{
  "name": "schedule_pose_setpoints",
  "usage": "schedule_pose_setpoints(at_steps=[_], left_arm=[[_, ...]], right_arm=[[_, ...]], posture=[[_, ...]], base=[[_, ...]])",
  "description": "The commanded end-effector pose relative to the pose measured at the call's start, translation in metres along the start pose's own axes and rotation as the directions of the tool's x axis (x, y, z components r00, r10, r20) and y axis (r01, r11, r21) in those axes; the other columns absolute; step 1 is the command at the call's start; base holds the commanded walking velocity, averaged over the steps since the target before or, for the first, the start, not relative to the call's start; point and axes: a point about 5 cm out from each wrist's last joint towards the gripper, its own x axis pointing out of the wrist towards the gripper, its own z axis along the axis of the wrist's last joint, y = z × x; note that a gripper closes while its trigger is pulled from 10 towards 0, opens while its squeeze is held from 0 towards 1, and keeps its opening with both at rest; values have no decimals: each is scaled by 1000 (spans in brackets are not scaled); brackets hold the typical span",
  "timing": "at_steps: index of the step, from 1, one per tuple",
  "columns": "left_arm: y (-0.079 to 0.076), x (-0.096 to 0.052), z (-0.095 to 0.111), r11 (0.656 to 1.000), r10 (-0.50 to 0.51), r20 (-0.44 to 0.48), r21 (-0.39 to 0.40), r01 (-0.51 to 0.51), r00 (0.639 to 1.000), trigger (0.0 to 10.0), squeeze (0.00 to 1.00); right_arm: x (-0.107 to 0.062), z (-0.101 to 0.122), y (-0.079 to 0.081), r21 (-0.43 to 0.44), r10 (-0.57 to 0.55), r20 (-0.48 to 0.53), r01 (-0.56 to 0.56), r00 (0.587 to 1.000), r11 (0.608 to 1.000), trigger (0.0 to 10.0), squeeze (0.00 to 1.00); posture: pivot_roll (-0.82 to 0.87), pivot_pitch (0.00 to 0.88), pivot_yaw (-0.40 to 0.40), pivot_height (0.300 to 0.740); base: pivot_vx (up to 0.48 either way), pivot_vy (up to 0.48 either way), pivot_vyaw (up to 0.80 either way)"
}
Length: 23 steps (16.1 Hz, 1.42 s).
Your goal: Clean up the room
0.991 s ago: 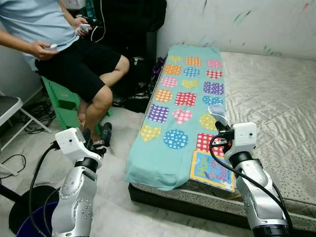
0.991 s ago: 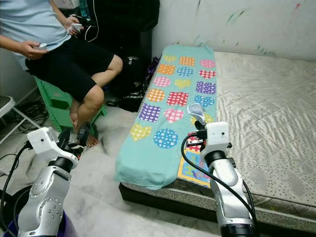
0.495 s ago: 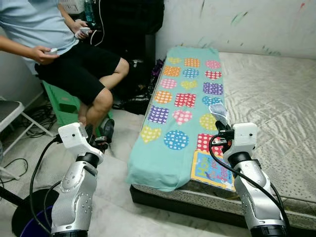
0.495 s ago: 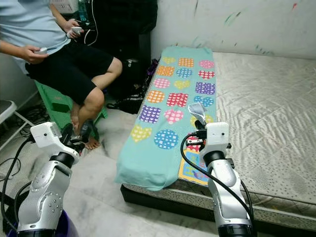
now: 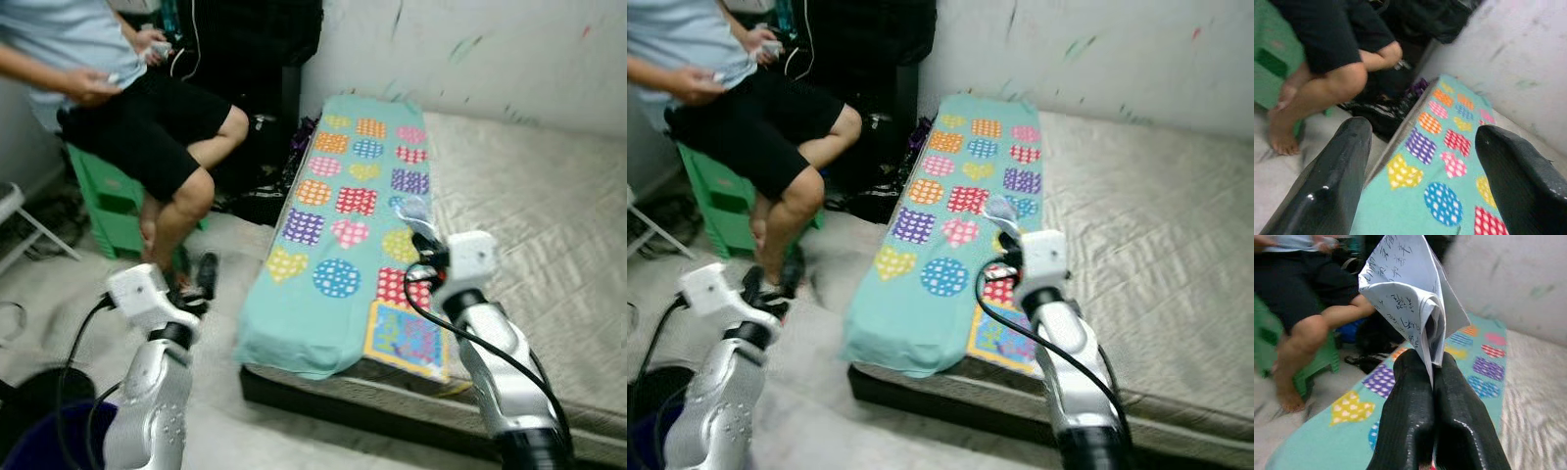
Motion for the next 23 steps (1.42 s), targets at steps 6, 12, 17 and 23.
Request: schedule_pose_setpoints(at_steps=[6, 12, 17, 23], left_arm=[[6, -5, 6, 1000, 28, 27, -1, -28, 999, 10000, 0], [2, -5, 2, 1000, 11, 6, 9, -11, 1000, 10000, 0], [4, -7, 2, 1000, 4, -10, 18, -4, 1000, 10000, 0], [1, -6, 0, 1000, -16, -31, 15, 16, 999, 10000, 0]], right_arm=[[1, -1, 8, -2, 48, -14, -48, 999, 999, 10000, 0], [-6, -4, 7, -9, 30, -25, -30, 999, 999, 10000, 0], [-7, -3, 12, -2, 32, -22, -32, 999, 999, 10000, 0], [-13, -6, 10, 11, 12, -34, -12, 999, 1000, 10000, 0]], posture=[[-38, 0, -75, 740], [-48, 4, -59, 740], [-47, 18, -40, 740], [-55, 28, -31, 740]], base=[[0, 0, 0], [0, 0, 133], [0, 0, 423], [0, 0, 355]])
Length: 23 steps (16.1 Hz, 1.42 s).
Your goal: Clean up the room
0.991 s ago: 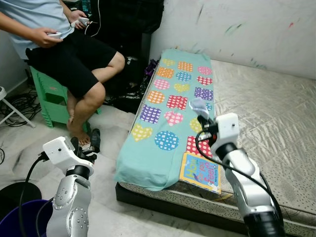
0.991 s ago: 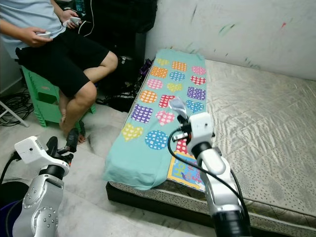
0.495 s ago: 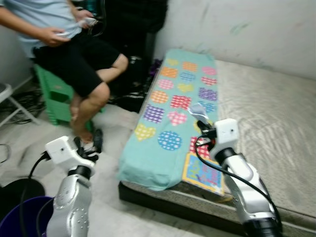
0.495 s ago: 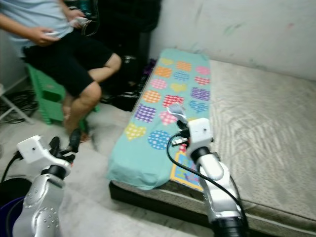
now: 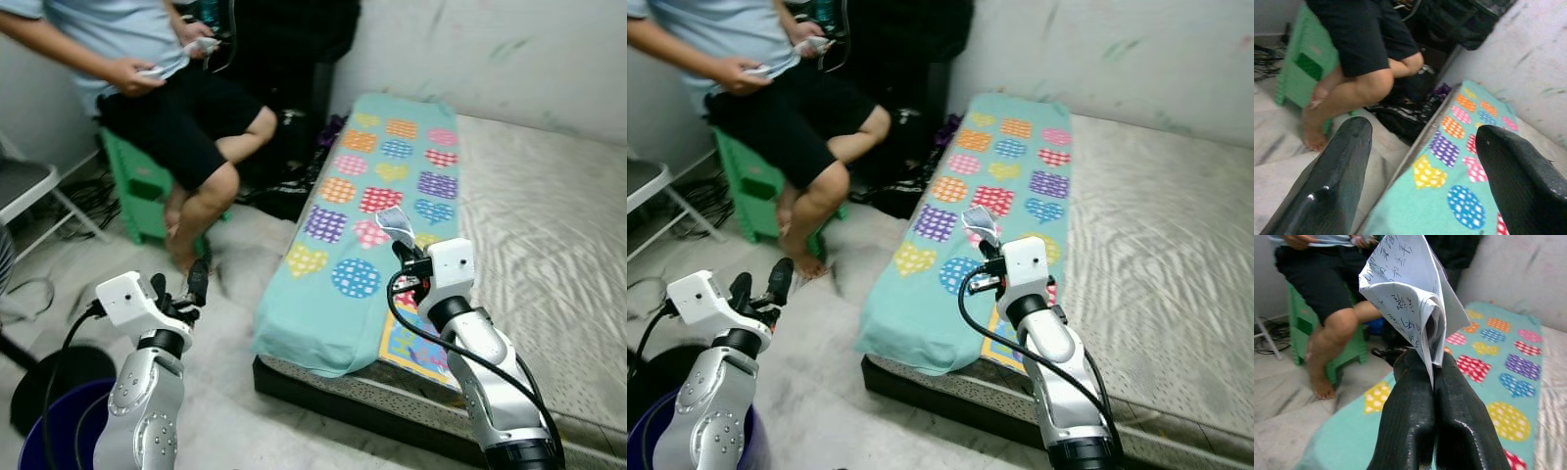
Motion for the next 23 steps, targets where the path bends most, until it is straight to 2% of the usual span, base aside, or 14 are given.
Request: schedule_pose_setpoints(at_steps=[1, 7, 23], left_arm=[[-3, 0, 3, 1000, -16, 1, 5, 16, 1000, 10000, 0], [-3, 0, 3, 1000, -13, 0, 3, 13, 1000, 10000, 0], [-4, 2, 0, 1000, -6, -21, -1, 6, 1000, 10000, 0]], right_arm=[[-1, 3, -4, -2, -15, 6, 15, 1000, 1000, 10000, 0], [-1, 4, -5, -3, -17, 5, 17, 1000, 1000, 10000, 0], [-3, 5, -9, -10, -24, 1, 24, 1000, 1000, 10000, 0]], posture=[[-54, 31, -31, 740], [-55, 36, -33, 740], [-67, 40, -33, 740]], base=[[0, 0, 0], [0, 85, 0], [0, 344, 0]])
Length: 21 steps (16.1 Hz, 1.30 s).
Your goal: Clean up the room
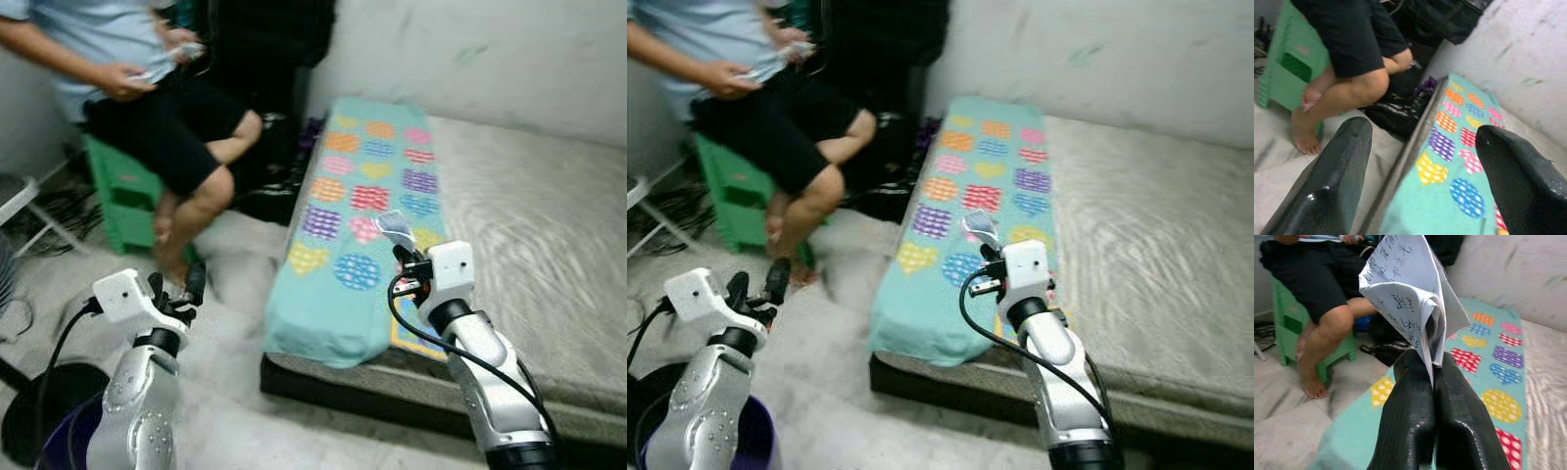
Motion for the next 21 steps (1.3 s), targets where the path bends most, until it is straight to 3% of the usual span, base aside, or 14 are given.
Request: schedule_pose_setpoints(at_steps=[1, 12, 21], left_arm=[[-1, 1, -2, 1000, 4, -16, -1, -4, 1000, 10000, 0], [-6, 0, 3, 999, -50, 20, 2, 50, 999, 10000, 0], [-9, -2, 5, 997, -83, 26, -6, 83, 996, 10000, 0]], right_arm=[[1, 7, -2, -1, -7, 24, 7, 1000, 1000, 10000, 0], [1, 8, 0, -16, 10, 30, -9, 1000, 1000, 10000, 0], [2, 9, 4, -23, 25, 38, -24, 999, 999, 10000, 0]], posture=[[-67, 39, -32, 740], [-65, 35, -30, 740], [-59, 27, -27, 740]], base=[[0, 480, 0], [0, 44, 0], [0, 0, 800]])
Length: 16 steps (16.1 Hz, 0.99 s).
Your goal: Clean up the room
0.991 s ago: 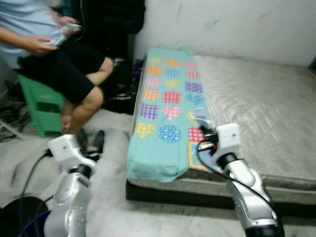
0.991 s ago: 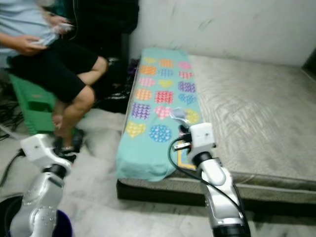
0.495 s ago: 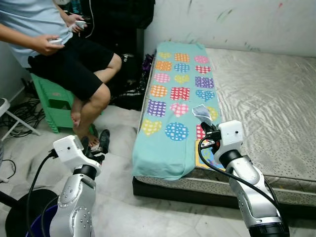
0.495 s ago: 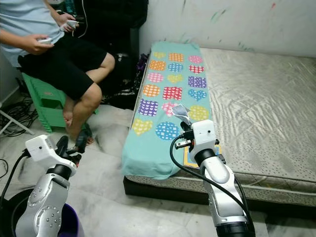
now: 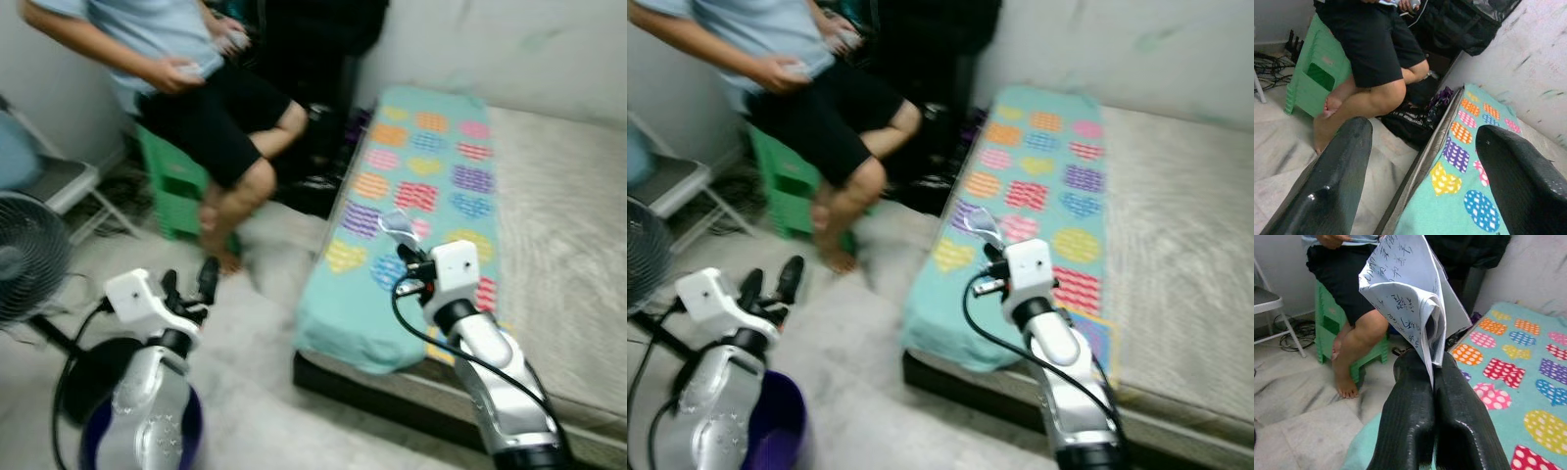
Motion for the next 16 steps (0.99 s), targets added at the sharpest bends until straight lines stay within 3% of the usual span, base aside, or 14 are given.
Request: schedule_pose_setpoints(at_steps=[1, 16], left_arm=[[1, 0, 3, 1000, -3, 8, 7, 3, 1000, 10000, 0], [0, 2, 3, 1000, -18, -6, 3, 18, 1000, 10000, 0]], right_arm=[[2, 3, 3, -2, 11, 11, -11, 1000, 1000, 10000, 0], [3, 2, 4, 1, 5, 15, -5, 1000, 1000, 10000, 0]], posture=[[-59, 28, -26, 740], [-60, 29, -15, 740]], base=[[0, 0, 800], [0, 0, 624]])
